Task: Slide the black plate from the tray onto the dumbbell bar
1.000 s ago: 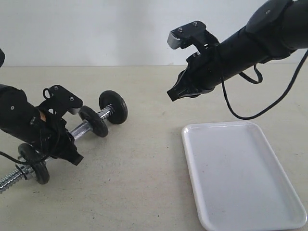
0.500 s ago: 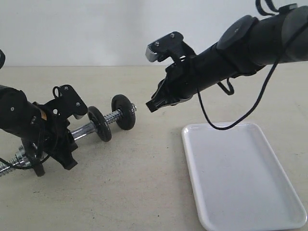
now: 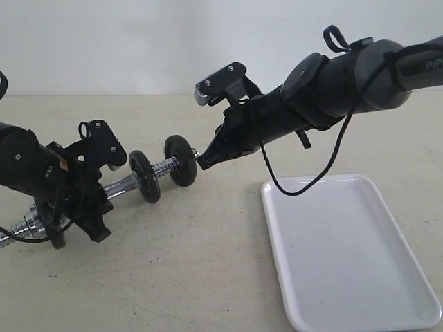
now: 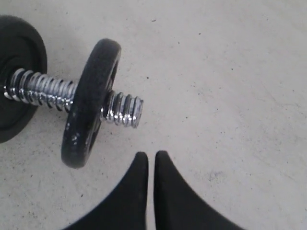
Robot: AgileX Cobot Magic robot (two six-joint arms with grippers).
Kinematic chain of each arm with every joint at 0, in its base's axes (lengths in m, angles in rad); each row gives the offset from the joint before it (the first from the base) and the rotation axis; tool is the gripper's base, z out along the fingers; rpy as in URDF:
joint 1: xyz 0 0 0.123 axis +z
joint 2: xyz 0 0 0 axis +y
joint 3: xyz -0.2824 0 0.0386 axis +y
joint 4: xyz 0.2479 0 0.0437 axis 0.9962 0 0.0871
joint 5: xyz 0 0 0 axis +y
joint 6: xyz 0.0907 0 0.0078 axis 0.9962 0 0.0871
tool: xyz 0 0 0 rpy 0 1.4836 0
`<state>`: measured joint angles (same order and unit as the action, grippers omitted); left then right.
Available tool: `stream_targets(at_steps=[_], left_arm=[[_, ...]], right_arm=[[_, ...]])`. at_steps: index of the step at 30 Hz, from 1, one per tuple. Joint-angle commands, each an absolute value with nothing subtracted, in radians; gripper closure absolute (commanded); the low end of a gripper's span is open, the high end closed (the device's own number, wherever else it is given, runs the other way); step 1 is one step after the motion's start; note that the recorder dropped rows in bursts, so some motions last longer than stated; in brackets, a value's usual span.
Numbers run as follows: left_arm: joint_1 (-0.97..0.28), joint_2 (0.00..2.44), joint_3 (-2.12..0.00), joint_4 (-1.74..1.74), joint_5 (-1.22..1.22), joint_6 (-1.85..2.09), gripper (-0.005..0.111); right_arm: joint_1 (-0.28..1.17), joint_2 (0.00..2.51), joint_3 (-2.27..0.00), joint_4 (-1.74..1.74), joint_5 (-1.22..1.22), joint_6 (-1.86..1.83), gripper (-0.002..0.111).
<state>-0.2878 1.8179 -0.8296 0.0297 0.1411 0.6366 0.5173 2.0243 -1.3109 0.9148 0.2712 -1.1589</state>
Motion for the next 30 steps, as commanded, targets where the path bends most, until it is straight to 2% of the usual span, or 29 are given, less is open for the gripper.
stream_targets(at_steps=[1,15,30], left_arm=[[-0.292,1.772,-0.850,0.026,-0.049,0.646,0.102],[-0.292,1.772,-0.850,0.026,-0.085,0.646,0.102],[-0.292,1.772,-0.850,0.026,-0.112,0.628,0.102]], right_arm=[[0.520,2.045,-1.353,0.915,0.274,-1.147,0.109],[0.528,2.116,-1.421,0.976,0.323,-1.131,0.109],[0.653,2.118,-1.429,0.991,0.284,-1.134,0.109]])
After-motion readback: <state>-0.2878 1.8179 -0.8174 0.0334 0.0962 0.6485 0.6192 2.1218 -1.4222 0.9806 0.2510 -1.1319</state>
